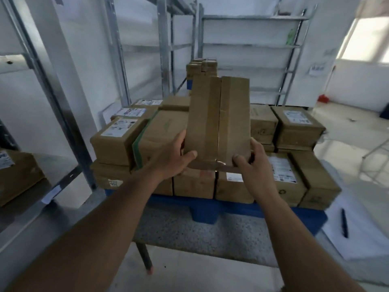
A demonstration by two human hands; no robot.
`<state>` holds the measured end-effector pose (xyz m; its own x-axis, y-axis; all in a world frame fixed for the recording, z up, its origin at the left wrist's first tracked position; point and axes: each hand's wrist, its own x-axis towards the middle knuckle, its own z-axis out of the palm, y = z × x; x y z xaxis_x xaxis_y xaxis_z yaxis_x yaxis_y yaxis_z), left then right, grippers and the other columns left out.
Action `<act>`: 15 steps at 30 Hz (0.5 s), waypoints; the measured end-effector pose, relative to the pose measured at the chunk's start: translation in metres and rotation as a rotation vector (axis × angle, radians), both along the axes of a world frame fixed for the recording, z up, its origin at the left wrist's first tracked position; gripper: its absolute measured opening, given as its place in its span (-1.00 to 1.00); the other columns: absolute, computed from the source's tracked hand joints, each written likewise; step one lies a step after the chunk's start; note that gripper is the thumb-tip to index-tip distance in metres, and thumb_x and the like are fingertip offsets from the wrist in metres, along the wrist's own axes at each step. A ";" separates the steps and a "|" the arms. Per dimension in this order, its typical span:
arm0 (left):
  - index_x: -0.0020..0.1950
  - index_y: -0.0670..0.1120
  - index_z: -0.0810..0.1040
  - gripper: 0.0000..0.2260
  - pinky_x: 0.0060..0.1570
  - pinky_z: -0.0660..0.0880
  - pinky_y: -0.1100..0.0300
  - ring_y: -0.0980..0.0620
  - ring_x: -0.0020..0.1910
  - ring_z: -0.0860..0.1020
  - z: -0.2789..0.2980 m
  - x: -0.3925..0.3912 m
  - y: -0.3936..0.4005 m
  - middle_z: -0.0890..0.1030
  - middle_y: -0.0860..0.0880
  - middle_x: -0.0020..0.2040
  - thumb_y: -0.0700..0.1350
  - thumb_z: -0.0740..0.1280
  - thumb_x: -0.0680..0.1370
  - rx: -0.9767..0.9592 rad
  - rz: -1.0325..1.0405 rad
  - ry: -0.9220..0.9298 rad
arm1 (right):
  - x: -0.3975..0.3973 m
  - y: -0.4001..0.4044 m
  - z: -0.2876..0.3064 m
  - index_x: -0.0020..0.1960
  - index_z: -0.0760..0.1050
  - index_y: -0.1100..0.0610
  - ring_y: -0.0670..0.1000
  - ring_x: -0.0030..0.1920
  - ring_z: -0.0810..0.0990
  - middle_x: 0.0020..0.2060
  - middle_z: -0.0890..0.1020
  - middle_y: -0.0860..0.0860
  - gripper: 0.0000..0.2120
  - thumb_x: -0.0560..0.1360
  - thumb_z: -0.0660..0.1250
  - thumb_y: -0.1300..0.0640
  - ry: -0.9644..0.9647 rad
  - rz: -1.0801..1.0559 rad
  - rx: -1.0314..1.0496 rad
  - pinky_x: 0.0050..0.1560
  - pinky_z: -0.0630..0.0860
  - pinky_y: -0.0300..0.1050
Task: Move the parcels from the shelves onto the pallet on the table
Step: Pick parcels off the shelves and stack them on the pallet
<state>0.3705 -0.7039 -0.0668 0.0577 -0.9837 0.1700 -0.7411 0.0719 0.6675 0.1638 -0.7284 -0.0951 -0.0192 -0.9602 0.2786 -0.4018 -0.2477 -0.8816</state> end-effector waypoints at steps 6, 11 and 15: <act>0.53 -0.06 0.06 -0.36 0.23 0.35 0.01 -0.08 0.35 0.34 0.005 0.010 -0.052 0.31 -0.12 0.43 0.13 0.23 0.56 0.074 -0.013 -0.242 | 0.004 -0.035 0.002 0.37 0.28 0.02 -0.11 -0.11 0.51 -0.04 0.53 -0.08 -0.54 0.50 0.30 0.07 0.084 -0.016 0.086 -0.23 0.44 -0.24; 0.53 -0.05 0.07 -0.36 0.28 0.34 -0.04 -0.12 0.36 0.35 -0.004 0.023 -0.078 0.35 -0.14 0.41 0.19 0.19 0.55 0.140 -0.027 -0.382 | 0.015 -0.061 -0.010 0.46 0.22 0.03 -0.02 0.02 0.53 0.08 0.54 -0.03 -0.43 0.49 0.27 -0.01 0.105 -0.030 0.187 0.05 0.51 -0.04; 0.51 -0.01 0.15 -0.45 0.28 0.28 -0.03 -0.12 0.38 0.28 -0.012 0.026 -0.084 0.36 -0.13 0.39 0.18 0.12 0.58 0.111 0.001 -0.511 | 0.022 -0.076 -0.019 0.41 0.28 0.07 -0.13 -0.12 0.46 -0.14 0.46 -0.18 -0.54 0.54 0.26 0.07 0.097 -0.008 0.234 -0.05 0.40 -0.15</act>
